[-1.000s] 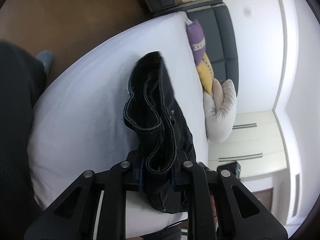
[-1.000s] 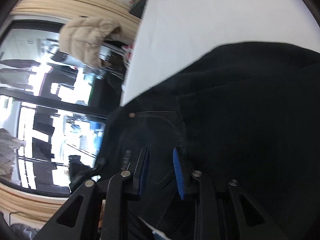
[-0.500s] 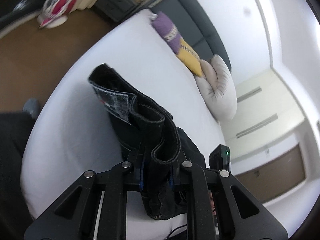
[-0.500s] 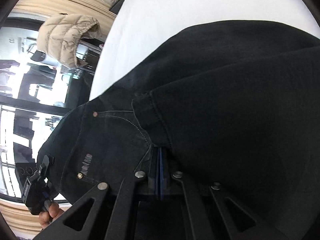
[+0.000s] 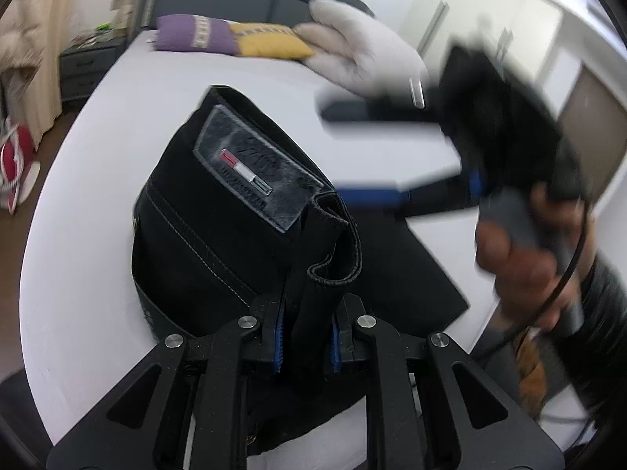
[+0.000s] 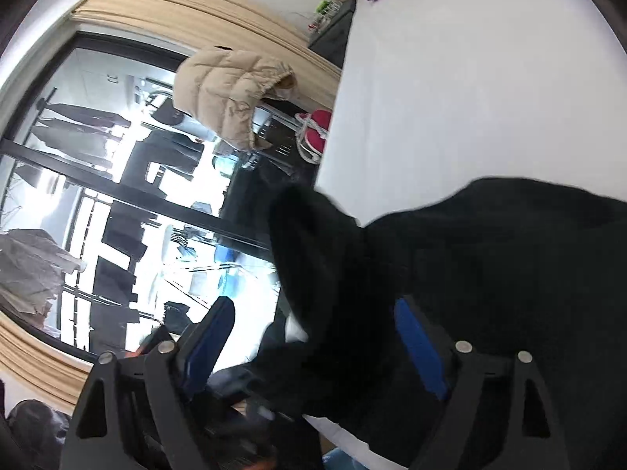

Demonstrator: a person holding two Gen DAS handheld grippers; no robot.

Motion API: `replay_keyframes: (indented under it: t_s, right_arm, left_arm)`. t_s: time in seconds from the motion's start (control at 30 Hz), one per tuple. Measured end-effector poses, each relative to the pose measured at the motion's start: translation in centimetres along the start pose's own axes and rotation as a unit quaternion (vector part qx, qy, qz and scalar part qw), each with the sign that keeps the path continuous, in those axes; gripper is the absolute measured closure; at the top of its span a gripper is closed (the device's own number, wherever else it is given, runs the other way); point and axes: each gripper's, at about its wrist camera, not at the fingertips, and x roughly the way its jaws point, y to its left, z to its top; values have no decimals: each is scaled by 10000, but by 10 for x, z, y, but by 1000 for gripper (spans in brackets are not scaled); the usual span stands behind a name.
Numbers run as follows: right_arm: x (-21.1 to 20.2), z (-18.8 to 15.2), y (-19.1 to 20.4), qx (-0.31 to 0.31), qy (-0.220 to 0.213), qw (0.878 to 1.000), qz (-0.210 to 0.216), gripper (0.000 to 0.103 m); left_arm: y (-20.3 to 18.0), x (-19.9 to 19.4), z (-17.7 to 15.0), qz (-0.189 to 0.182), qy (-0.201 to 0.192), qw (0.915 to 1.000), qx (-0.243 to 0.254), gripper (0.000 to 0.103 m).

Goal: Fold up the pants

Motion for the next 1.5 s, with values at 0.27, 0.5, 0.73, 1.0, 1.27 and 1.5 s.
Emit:
replay_keyframes:
  t_s: [0.27, 0.5, 0.73, 1.0, 1.27, 1.5]
  right_arm:
    - [23, -9, -30, 336, 447, 9966, -600, 29]
    - [20, -12, -33, 165, 411, 9968, -662, 81]
    - [-16, -22, -53, 316, 70, 9964, -790, 88]
    - [-69, -18, -99, 730, -309, 9918, -1002, 89]
    - [-97, -25, -147, 1007, -372, 9888, -1036, 89]
    - [-112, -35, -166, 1085, -474, 9878, -1013, 89]
  left_arm:
    - [-33, 19, -11, 293, 150, 9974, 640, 88]
    - [-53, 42, -20, 338, 317, 9931, 1073, 88]
    - [-83, 71, -13, 51, 497, 9897, 1339, 88]
    - [-155, 129, 3, -274, 774, 9772, 1959, 88]
    - [-194, 186, 8, -378, 1132, 9686, 2182, 88]
    - [-188, 203, 11, -396, 1210, 9653, 2279, 88]
